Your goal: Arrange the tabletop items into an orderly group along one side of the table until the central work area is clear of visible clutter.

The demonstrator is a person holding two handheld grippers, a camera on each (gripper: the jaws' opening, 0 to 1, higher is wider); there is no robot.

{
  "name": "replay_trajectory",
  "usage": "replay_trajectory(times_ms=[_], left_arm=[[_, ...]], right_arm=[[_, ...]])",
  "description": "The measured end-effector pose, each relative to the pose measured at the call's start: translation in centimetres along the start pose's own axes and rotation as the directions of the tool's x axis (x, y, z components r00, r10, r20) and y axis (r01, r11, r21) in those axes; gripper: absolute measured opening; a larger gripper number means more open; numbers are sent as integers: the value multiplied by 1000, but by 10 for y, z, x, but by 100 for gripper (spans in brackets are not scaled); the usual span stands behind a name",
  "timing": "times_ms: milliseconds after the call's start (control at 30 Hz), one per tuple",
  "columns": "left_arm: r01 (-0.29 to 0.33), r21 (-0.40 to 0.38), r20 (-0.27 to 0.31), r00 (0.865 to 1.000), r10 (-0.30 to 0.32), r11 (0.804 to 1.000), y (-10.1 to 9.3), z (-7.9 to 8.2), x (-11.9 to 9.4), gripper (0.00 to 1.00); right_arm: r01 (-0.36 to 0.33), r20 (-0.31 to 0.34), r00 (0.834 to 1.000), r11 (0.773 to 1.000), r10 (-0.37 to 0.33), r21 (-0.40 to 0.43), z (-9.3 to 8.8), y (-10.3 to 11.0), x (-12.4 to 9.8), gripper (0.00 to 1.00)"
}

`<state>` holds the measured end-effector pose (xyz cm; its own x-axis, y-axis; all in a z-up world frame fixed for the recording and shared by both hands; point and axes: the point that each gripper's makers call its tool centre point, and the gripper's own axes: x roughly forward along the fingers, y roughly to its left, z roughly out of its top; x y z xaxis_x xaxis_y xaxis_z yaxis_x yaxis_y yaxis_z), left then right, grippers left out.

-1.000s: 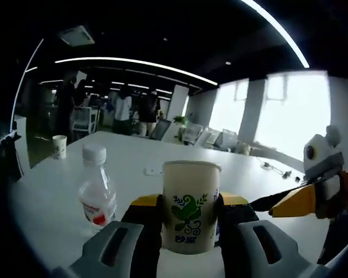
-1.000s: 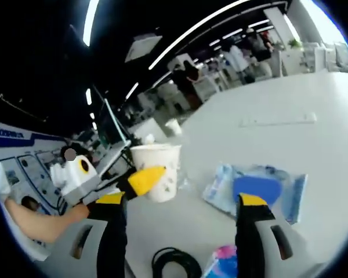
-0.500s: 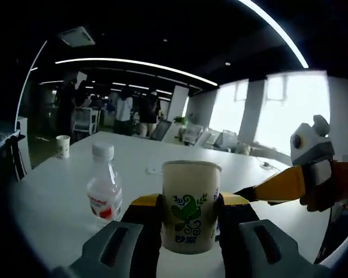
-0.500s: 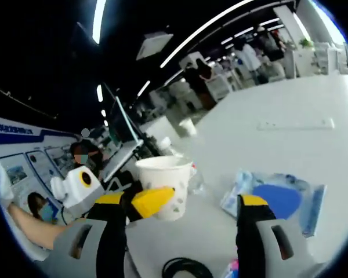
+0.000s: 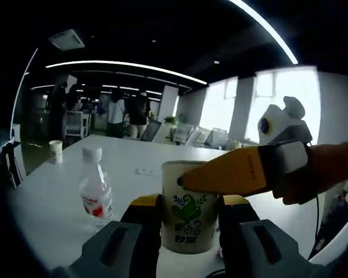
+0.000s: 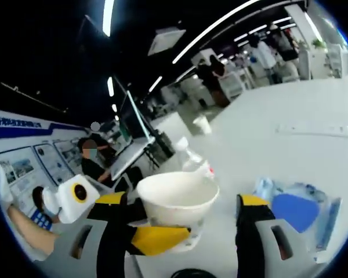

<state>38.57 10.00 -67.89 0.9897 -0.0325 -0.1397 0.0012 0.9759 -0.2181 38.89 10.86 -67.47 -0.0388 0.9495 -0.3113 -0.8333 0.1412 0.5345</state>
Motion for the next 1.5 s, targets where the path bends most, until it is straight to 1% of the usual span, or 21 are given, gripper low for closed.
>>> replay_trajectory(times_ms=[100,200,267,333,433,533,600,633,667,700,733,767,867,967,1033,1167,1267,1333,1433,1500], left_arm=[[8,5,1,1000,-8,1000,-2,0,-3,34],[27,33,-12,1000,-26,999,-5,-1,-6,35],[28,32,-18,999,-27,999,-4,-2,-7,35],[28,30,-22,999,-27,999,-4,-4,-9,36],[20,8,-25,999,-20,1000,0,-5,-14,38],[21,18,-51,999,-20,1000,3,-8,-17,39],[25,24,-80,997,-23,999,4,-12,-19,40],[27,21,-115,993,-25,999,5,-16,-20,40],[23,22,-150,989,-20,999,7,-21,-21,40],[22,37,-193,981,-15,999,8,-28,-23,39],[33,70,-218,976,-17,997,8,-32,-24,37],[36,87,-227,974,-15,996,8,-34,-25,37],[28,93,-251,968,-4,995,9,-41,-28,37],[-9,71,-247,969,26,997,16,-41,-30,37],[-17,69,-248,968,33,998,20,-41,-31,37],[-21,84,-247,968,41,996,25,-37,-30,38],[-9,102,-252,967,35,995,25,-36,-29,37],[-9,114,-253,967,38,993,26,-35,-29,34],[0,113,-240,970,27,994,26,-34,-29,33],[-5,141,-235,971,38,990,27,-34,-31,33]], right_arm=[[-8,-18,1000,1000,8,-2,-4,1,4,72],[-28,-42,999,1000,28,2,-9,6,6,62],[-36,-72,997,999,35,-20,-15,9,8,56],[-47,-57,997,999,45,-28,-13,13,11,49],[-49,-71,996,998,45,-49,-15,16,14,46],[-53,-85,995,996,47,-73,-19,18,17,43],[-56,-90,995,994,48,-90,-20,19,19,41],[-57,-88,995,994,49,-93,-19,18,19,41],[-58,-83,995,994,50,-94,-19,18,20,40],[-56,-68,996,994,50,-98,-15,17,21,40],[-58,-56,997,993,52,-101,-12,18,22,40],[-64,-35,998,993,60,-102,-7,20,22,40],[-76,-8,997,990,75,-120,3,23,25,40],[-90,-5,996,986,90,-142,5,27,28,40],[-100,-7,995,982,100,-158,5,30,29,40],[-104,-18,995,978,102,-180,2,32,31,40],[-113,-20,994,975,111,-189,1,34,32,40],[-116,-25,993,973,113,-200,0,35,33,40],[-118,-23,993,972,116,-204,2,36,32,41],[-128,-38,992,971,123,-203,0,36,32,43]])
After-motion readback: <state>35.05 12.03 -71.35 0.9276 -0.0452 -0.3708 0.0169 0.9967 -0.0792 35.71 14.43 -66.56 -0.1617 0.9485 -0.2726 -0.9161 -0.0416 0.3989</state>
